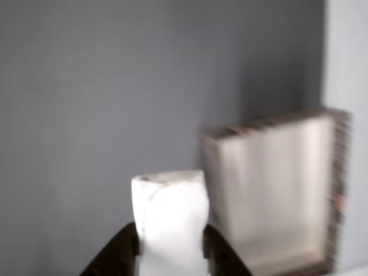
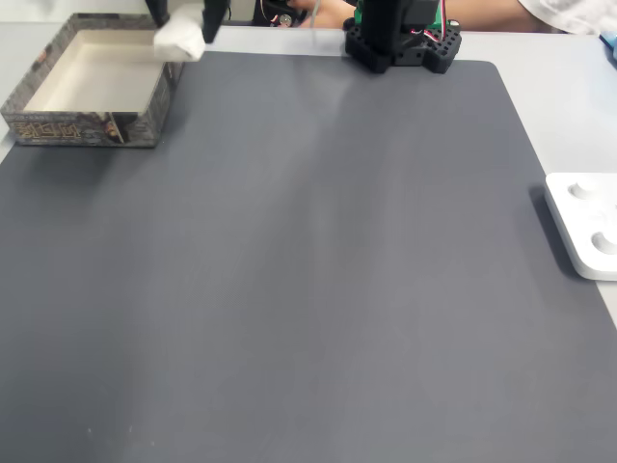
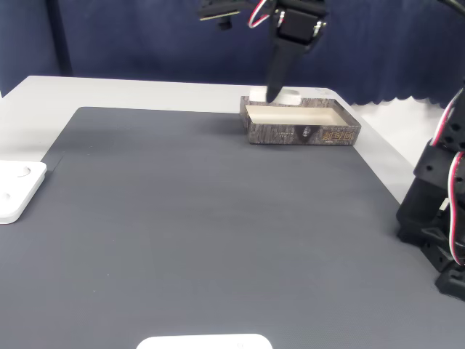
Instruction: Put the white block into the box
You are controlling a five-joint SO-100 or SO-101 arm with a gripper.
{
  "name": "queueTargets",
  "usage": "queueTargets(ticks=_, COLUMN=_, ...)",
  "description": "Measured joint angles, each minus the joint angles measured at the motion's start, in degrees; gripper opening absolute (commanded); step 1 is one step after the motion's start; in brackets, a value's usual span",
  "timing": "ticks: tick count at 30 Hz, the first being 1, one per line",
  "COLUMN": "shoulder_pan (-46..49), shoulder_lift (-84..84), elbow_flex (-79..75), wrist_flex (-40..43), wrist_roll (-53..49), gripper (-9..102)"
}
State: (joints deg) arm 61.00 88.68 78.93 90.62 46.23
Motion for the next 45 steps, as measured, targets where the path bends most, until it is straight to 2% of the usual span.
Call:
queueTargets(ticks=6, shoulder_pan=9.6, shoulder_lift=-3.3, elbow_flex=-6.3, wrist_flex=0.1, wrist_roll=9.3, gripper=-2)
queueTargets(ticks=15, shoulder_pan=19.4, shoulder_lift=-21.1, elbow_flex=-19.4, wrist_flex=0.1, wrist_roll=22.1, gripper=-2)
queueTargets(ticks=22, shoulder_pan=19.6, shoulder_lift=-31.7, elbow_flex=-26.3, wrist_flex=-2.6, wrist_roll=26.6, gripper=-2)
queueTargets(ticks=33, shoulder_pan=18.8, shoulder_lift=-33.3, elbow_flex=-26.8, wrist_flex=-5.6, wrist_roll=34.4, gripper=-2)
queueTargets(ticks=45, shoulder_pan=17.2, shoulder_lift=-37.3, elbow_flex=-27.1, wrist_flex=-8.5, wrist_roll=33.2, gripper=-2)
